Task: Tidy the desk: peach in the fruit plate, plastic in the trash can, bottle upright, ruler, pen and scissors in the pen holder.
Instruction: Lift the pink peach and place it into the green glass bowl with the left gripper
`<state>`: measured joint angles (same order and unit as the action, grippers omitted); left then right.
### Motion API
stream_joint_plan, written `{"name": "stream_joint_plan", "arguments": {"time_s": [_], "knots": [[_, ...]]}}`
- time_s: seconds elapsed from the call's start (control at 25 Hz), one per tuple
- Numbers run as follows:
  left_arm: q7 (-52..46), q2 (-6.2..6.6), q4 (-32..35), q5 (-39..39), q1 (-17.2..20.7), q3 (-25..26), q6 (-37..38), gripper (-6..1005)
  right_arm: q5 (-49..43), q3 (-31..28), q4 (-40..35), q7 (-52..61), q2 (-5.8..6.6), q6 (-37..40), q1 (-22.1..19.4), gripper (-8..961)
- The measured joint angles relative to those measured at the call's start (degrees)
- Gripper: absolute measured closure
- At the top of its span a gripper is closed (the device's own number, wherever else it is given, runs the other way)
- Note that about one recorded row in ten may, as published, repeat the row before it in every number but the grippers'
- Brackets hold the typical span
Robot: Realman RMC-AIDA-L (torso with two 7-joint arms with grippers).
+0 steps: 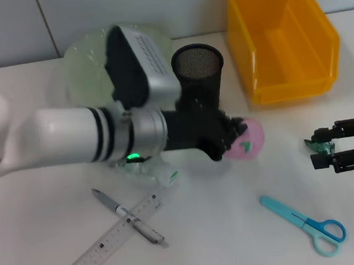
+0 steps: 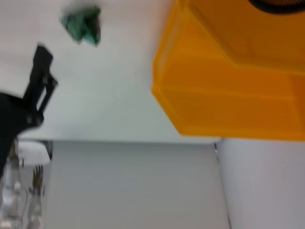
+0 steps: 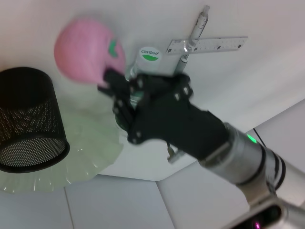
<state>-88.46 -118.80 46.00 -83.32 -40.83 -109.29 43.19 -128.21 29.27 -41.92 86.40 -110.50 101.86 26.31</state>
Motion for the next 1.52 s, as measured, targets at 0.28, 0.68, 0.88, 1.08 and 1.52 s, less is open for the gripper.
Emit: {"name": "stream_joint_plan", "arguments": {"time_s": [0.28, 0.68, 0.88, 1.08, 1.52], "knots": [[1.3, 0.05, 3.7, 1.3, 4.8, 13.3, 9.6, 962, 0.0, -0.1, -0.1, -0.1, -0.07, 0.0, -0.1, 275], [10.2, 0.03, -0.3, 16.6, 8.0, 28.0, 14.3, 944, 0.0, -0.1, -0.1, -0.4, -0.37, 0.0, 0.3, 278], [20.1, -0.12, -9.2, 31.9, 6.3, 29.7, 11.9, 935, 0.1, -0.1, -0.1, -0.5, -0.62, -0.2, 0.9, 280], [29.5, -0.27, -15.5, 40.9, 4.0, 29.4, 9.2, 925, 0.2, -0.1, -0.2, -0.6, -0.97, -1.1, 1.5, 282], [43.3, -0.38, -28.0, 47.7, -3.2, 28.5, -0.5, 905, 0.7, -0.1, 0.0, -0.7, -1.04, -2.3, 2.4, 285]]}}
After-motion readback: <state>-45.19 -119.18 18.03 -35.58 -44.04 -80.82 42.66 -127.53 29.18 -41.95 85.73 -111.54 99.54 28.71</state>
